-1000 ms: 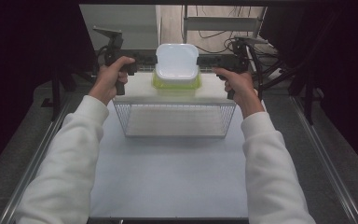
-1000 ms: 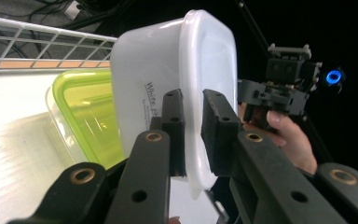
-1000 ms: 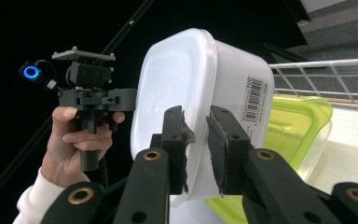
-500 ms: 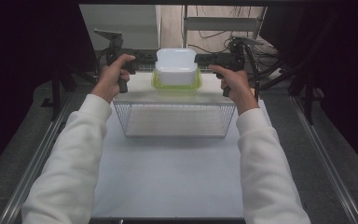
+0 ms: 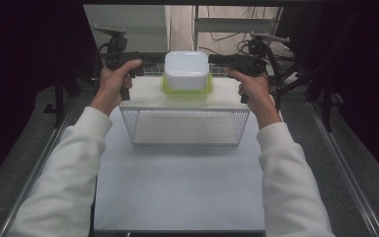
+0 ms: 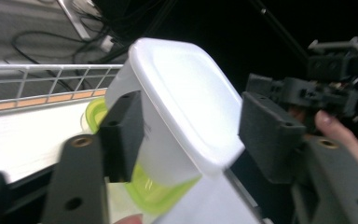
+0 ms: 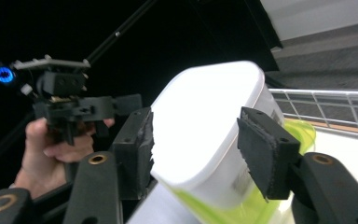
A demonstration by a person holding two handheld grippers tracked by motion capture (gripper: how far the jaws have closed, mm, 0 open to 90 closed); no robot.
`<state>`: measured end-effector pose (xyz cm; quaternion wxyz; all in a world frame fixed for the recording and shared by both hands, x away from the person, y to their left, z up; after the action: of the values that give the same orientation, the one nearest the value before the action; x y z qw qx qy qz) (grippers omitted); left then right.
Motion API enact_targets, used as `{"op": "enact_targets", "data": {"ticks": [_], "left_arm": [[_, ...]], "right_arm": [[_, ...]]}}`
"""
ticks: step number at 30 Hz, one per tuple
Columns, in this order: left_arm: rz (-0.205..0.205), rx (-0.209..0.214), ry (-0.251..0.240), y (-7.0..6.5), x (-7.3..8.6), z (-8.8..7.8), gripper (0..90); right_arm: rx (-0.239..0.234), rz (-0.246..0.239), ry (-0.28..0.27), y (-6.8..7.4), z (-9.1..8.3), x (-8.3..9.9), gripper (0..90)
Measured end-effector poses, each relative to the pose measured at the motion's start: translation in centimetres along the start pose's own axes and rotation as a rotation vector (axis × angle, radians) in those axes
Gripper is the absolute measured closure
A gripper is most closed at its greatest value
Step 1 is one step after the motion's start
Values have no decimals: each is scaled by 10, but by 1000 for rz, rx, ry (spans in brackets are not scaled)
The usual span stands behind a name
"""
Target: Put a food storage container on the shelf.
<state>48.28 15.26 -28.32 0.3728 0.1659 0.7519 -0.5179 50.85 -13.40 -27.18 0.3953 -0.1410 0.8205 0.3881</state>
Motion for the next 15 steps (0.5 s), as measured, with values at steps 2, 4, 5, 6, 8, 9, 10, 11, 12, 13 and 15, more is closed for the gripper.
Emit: {"op": "enact_targets", "data": {"ticks": [2, 4, 5, 6, 8, 9, 10, 11, 12, 13, 15], "left_arm": [[52, -11, 10, -11, 8, -8, 345], [85, -9, 17, -19, 16, -16, 321], [108, -14, 24, -24, 23, -21, 315], [130, -19, 31, -28, 29, -25, 307], [165, -24, 49, -34, 42, -31, 297], [180, -14, 66, -37, 52, -34, 294], [184, -8, 77, -38, 58, -36, 286], [194, -13, 85, -40, 68, -39, 281], [200, -17, 91, -40, 76, -41, 281], [203, -15, 101, -41, 83, -43, 281], [216, -21, 119, -42, 97, -46, 281]], "right_arm": [[7, -42, -5, 4, -10, 5, 426], [3, -74, -8, 7, -21, 13, 413], [2, -87, -6, 8, -26, 17, 410], [5, -110, 0, 9, -32, 23, 404], [19, -149, 11, 9, -43, 34, 394], [23, -164, 9, 8, -47, 38, 387], [32, -178, 22, 8, -53, 45, 381], [36, -187, 28, 8, -56, 50, 377], [42, -201, 42, 7, -61, 58, 371], [45, -212, 52, 7, -65, 64, 369], [40, -221, 64, 6, -71, 74, 366]]}}
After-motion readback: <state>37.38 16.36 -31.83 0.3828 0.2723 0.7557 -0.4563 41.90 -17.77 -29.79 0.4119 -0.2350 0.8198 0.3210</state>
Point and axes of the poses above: each handheld gripper's, and its own axes: z roughly forward along the jaws, x roughly out of its underside, y roughly to its left, the point moved 5 cm from there along z, roughly forward along the jaws, and after that the axes turned 11 degrees about x, right-handed, at the moved point
